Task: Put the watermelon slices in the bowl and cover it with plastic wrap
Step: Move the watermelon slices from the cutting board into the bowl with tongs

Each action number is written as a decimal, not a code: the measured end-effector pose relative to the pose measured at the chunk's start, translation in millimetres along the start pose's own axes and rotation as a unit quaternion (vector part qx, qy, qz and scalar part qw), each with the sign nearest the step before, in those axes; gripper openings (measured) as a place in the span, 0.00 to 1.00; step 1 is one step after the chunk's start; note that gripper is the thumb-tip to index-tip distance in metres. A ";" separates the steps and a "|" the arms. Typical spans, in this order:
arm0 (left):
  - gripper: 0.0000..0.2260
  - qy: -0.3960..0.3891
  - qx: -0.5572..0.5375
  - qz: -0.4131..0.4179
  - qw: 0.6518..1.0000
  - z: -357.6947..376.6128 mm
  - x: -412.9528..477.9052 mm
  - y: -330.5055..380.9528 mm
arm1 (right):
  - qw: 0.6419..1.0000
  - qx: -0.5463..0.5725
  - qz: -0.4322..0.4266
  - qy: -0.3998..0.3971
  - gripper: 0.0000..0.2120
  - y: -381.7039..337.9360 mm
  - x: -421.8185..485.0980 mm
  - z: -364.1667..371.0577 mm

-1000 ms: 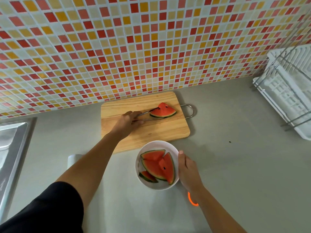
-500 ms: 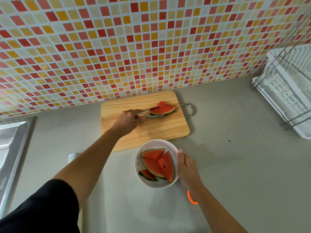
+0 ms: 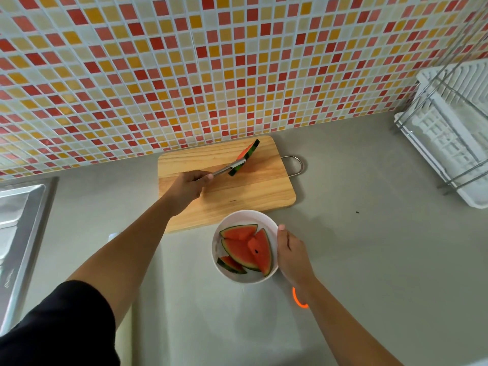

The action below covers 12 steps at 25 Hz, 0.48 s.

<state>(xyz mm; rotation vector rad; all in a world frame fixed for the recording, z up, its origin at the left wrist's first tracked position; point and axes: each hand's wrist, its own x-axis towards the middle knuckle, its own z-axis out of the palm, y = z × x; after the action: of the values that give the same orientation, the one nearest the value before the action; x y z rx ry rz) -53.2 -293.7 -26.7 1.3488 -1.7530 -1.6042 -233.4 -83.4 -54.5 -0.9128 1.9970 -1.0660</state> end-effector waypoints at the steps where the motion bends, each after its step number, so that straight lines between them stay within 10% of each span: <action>1: 0.08 -0.003 -0.004 0.004 1.000 -2.0 -5.6 1.7 | 1.000 0.000 -0.007 0.002 0.21 1.0 0.2 0.0; 12: 0.11 -0.023 0.050 0.048 0.997 -23.5 -143.3 -2.8 | 0.999 -0.032 -0.003 -0.001 0.24 2.9 1.8 -0.1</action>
<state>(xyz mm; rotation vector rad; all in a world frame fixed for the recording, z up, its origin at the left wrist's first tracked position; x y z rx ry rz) 31.4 -185.2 19.8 1.2609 -1.9183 -1.5260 -235.2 -83.6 -57.4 -0.9537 2.0392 -1.0092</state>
